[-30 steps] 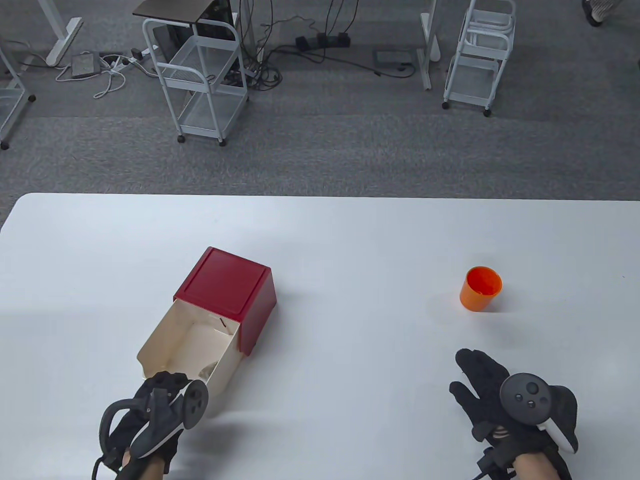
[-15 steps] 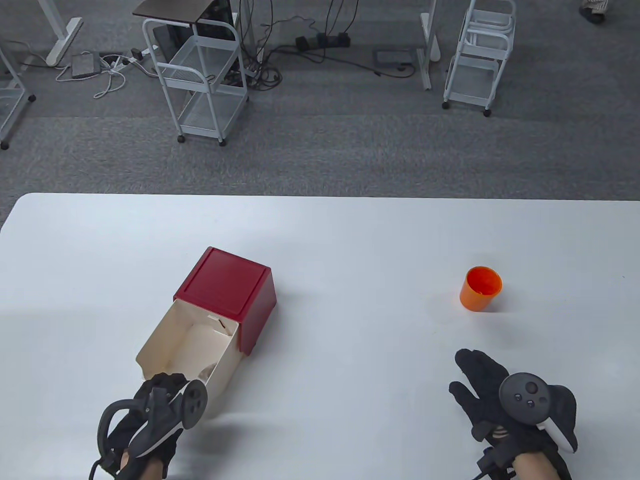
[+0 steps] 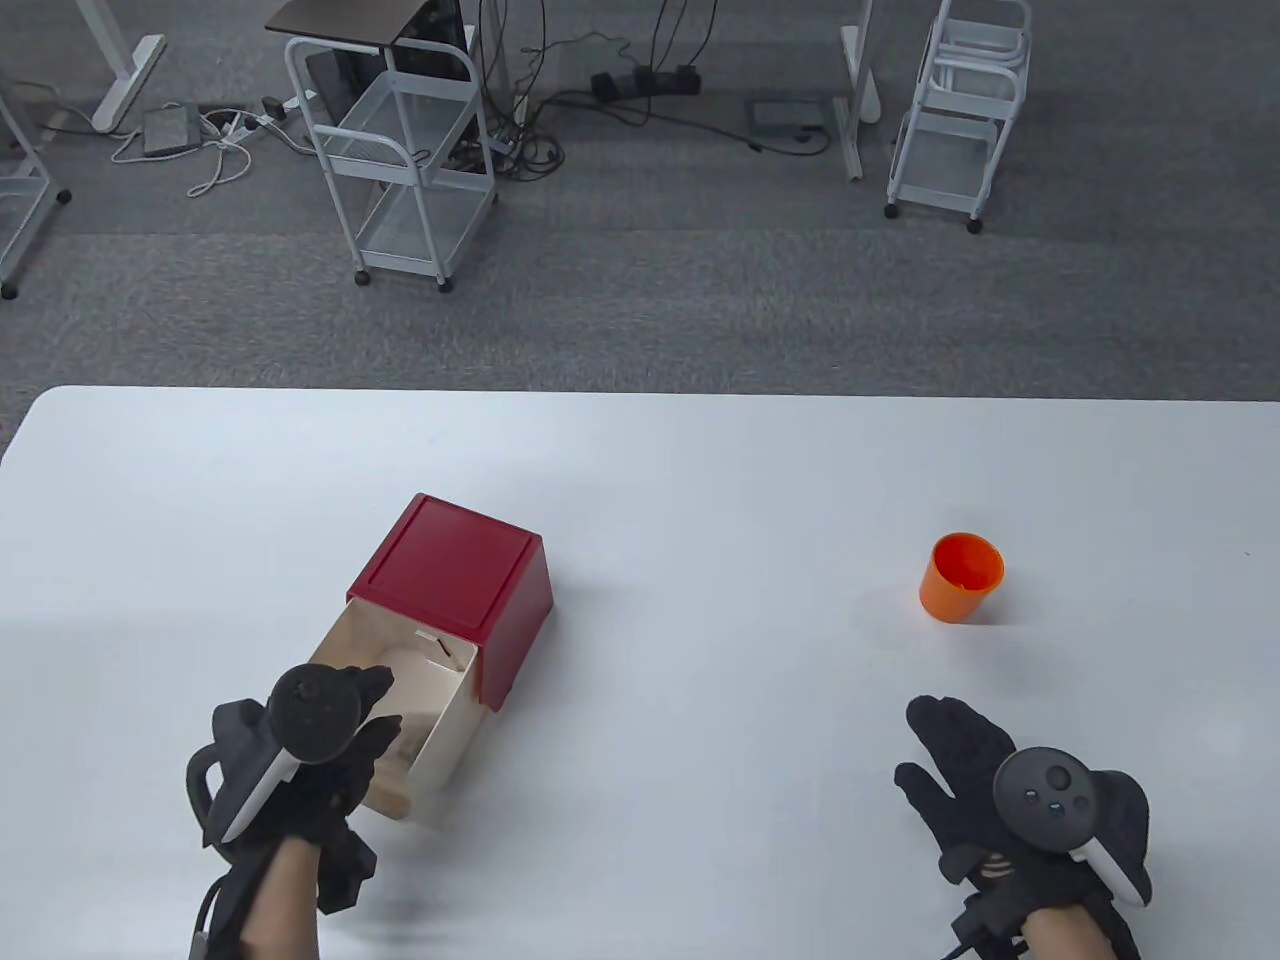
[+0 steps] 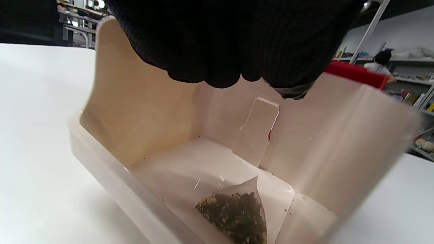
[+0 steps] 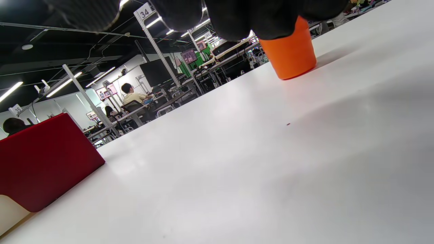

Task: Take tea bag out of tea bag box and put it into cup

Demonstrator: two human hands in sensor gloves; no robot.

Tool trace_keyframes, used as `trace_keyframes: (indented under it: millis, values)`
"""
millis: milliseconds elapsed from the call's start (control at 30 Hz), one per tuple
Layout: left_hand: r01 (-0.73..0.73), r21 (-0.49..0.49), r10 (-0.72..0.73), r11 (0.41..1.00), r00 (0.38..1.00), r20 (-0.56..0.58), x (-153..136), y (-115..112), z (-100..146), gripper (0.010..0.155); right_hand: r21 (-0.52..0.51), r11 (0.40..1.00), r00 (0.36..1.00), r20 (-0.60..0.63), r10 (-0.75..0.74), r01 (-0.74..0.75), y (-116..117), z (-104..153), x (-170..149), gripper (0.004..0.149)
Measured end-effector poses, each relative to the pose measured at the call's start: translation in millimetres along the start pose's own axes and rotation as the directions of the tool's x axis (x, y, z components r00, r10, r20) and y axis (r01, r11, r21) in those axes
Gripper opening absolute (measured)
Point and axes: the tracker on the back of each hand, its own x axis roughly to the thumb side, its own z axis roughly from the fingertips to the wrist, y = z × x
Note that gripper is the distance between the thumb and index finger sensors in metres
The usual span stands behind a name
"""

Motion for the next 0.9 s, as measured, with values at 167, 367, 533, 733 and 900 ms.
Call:
trace_keyframes:
  millis: [167, 367, 533, 733, 900]
  values:
    - [0.024, -0.122, -0.025, 0.992, 1.000, -0.007, 3.7, -24.4, -23.9, 0.056, 0.005, 1.000, 1.000, -0.015, -0.001, 0.001, 0.0, 0.0, -0.8, 0.067]
    - [0.126, -0.205, -0.127, 0.971, 0.992, 0.006, 10.7, -44.2, -37.9, 0.054, 0.009, 1.000, 1.000, -0.014, 0.002, -0.002, 0.2, -1.0, -1.0, 0.067]
    - [0.199, -0.239, -0.203, 0.950, 0.979, 0.012, 14.1, -53.8, -41.2, 0.049, 0.011, 1.000, 1.000, -0.009, 0.006, -0.006, 0.4, -1.7, -0.9, 0.067]
    - [0.277, -0.201, -0.277, 0.940, 0.960, 0.026, 20.1, -53.8, -40.4, 0.042, 0.005, 1.000, 1.000, -0.005, 0.007, -0.007, 0.1, -1.9, -0.7, 0.067]
    - [0.292, -0.153, -0.292, 0.944, 0.956, 0.022, 22.9, -49.5, -37.1, 0.039, 0.002, 1.000, 1.000, -0.006, 0.006, -0.006, 0.1, -1.8, -1.1, 0.066]
